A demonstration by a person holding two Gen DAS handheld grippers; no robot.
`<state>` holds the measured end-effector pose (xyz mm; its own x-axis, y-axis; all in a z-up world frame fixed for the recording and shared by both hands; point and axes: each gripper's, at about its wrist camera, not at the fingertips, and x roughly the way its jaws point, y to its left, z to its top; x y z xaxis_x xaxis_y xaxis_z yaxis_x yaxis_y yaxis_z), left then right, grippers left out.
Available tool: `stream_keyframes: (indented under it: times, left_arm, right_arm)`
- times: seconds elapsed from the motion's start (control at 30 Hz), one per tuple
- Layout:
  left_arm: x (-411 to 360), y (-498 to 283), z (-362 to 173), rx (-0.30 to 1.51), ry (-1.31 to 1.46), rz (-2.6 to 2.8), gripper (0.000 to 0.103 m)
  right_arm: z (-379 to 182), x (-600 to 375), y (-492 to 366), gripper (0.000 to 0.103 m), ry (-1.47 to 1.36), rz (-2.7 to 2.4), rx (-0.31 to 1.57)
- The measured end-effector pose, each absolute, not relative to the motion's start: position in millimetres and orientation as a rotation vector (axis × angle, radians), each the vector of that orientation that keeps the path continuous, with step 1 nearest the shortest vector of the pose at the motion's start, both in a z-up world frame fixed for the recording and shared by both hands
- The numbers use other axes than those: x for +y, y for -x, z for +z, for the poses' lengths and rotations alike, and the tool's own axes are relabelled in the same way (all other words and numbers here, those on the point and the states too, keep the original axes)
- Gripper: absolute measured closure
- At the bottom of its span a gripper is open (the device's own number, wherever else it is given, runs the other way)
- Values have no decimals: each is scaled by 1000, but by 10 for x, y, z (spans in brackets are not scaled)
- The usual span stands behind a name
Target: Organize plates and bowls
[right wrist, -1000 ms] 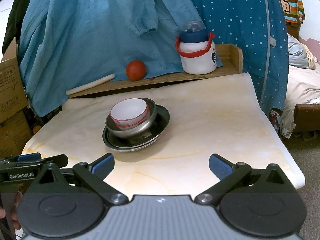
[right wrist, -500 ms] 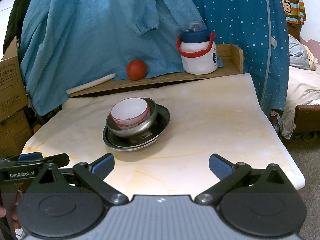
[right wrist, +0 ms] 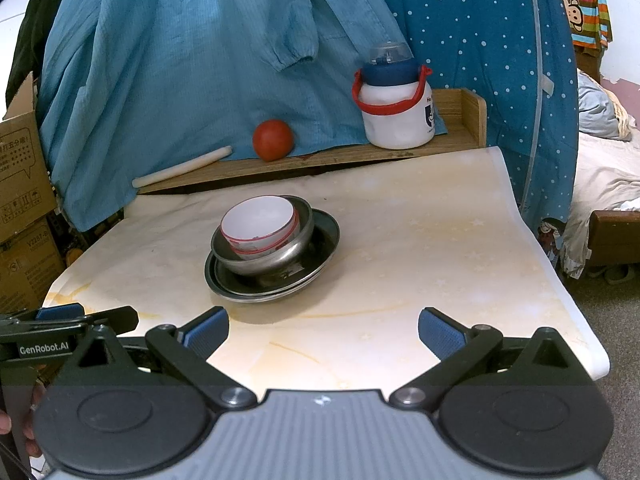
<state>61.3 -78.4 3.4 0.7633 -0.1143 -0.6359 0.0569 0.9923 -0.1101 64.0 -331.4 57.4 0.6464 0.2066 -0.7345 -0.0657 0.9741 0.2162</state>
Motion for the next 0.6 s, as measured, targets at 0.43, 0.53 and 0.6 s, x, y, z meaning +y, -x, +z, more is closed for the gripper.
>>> stream_keyframes:
  times: [0.43, 0.53, 0.6]
  left_arm:
    - [-789, -613, 35, 698, 86, -92, 1]
    - [-796, -612, 37, 695, 83, -98, 1]
    - [-802, -613, 34, 694, 82, -100, 1]
  right_arm:
    - [564, -3319, -636, 0, -173, 154, 855]
    - [563, -3316, -633, 0, -174, 153, 856]
    - [562, -3315, -629, 0, -174, 152, 857]
